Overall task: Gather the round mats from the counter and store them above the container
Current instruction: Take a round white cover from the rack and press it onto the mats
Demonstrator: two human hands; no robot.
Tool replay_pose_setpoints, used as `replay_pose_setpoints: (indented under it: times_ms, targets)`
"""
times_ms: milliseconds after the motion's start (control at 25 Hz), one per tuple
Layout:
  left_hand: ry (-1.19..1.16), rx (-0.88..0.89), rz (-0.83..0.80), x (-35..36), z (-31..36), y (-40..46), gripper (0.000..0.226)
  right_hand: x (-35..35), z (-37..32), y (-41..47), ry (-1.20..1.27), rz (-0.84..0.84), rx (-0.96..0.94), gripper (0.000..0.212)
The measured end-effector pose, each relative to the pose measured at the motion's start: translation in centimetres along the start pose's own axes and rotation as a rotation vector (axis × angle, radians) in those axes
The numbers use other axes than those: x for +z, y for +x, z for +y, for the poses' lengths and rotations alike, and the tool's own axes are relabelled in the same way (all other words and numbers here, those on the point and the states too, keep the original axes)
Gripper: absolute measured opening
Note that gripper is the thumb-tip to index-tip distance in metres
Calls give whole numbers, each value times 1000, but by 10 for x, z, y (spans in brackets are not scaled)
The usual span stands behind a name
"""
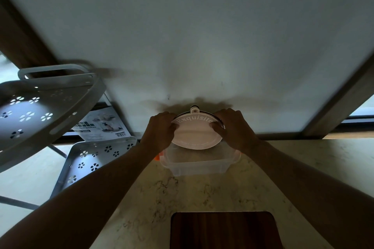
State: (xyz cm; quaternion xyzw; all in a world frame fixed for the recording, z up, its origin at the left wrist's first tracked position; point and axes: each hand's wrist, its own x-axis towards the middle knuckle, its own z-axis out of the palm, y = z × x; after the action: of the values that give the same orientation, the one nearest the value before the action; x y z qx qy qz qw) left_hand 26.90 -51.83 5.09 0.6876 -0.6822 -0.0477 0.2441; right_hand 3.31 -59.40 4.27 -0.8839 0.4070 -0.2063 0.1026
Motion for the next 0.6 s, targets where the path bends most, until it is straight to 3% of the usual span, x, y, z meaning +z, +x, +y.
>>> replay_pose_setpoints:
  times_ms: [320, 600]
  targets:
    - [-14, -66, -46, 10, 1, -7, 22, 6, -1, -5, 2, -28, -14, 26]
    - [30, -9, -58, 3, 2, -7, 24, 5, -5, -9, 65, 5, 20, 23]
